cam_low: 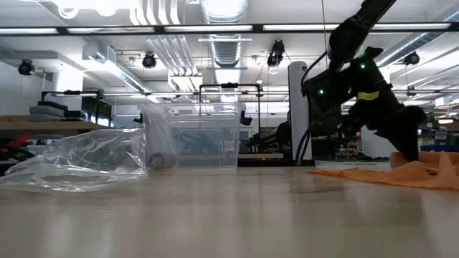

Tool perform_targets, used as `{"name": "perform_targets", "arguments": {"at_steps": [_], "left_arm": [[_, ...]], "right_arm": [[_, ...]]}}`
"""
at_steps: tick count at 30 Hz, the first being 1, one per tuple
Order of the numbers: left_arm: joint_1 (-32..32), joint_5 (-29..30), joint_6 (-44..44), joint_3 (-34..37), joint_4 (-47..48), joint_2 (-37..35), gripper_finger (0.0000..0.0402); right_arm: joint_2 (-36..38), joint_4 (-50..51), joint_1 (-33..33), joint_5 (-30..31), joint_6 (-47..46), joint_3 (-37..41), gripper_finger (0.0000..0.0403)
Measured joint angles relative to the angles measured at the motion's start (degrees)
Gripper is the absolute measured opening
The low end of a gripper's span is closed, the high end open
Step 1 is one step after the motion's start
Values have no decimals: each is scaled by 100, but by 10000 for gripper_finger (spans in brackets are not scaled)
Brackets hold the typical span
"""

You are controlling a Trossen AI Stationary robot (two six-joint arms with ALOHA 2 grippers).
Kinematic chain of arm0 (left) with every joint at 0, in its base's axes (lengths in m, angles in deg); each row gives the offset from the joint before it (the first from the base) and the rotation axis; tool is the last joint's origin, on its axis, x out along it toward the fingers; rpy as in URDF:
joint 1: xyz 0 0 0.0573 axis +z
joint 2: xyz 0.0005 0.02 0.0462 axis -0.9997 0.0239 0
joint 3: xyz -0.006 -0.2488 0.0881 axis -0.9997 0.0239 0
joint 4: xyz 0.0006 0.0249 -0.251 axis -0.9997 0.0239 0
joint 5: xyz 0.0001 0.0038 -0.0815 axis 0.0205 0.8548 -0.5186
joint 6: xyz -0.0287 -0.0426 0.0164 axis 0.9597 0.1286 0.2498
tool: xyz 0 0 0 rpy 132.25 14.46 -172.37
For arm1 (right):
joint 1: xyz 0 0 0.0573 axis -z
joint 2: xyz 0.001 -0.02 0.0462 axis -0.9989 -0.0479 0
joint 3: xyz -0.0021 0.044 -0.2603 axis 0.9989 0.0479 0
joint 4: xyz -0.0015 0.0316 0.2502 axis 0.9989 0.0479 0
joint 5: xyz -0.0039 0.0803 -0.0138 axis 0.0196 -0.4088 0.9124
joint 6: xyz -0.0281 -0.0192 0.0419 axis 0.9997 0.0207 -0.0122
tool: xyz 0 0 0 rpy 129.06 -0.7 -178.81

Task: Roll bandage
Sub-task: Roll the orange bandage

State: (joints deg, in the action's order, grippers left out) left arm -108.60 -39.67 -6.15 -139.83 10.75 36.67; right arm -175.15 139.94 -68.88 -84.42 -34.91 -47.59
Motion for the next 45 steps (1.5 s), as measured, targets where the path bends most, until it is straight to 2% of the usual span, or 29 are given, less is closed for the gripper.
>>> {"name": "perform_targets", "arguments": {"at_steps": [3, 7, 11, 13, 19, 21, 26, 33, 40, 45], "left_arm": [[197, -81, 95, 138, -329, -365, 116], [683, -384, 50, 839, -1381, -936, 113], [1329, -595, -44, 1533, -2453, -1322, 112], [1690, -818, 62, 1716, -2602, -1355, 114], [2632, -1771, 535, 1831, -2677, -947, 131], [2731, -2094, 546, 1869, -2931, -682, 140], [2687, -2210, 327, 1970, -4186, 57, 167], [2675, -2210, -287, 1976, -5538, 835, 208], [2776, -2072, -688, 1383, -5500, 1174, 228], [2838, -1977, -760, 541, -4802, 1205, 225]], "right_arm": [[137, 307, -43, 72, -79, -273, 68], [424, 533, -222, 462, -289, -814, 53], [656, 536, -584, 1020, -620, -1505, 56], [708, 504, -864, 1450, -743, -1885, 60], [566, 254, -1872, 2794, -543, -3017, 56], [439, 108, -2177, 3296, -217, -3330, 52], [27, -151, -2705, 4330, 545, -3924, 55], [-183, 160, -2793, 5231, 1661, -4578, 56], [97, 1514, -2596, 6290, 2305, -5913, 52], [352, 1244, -2544, 6947, 3550, -6936, 51]]}}
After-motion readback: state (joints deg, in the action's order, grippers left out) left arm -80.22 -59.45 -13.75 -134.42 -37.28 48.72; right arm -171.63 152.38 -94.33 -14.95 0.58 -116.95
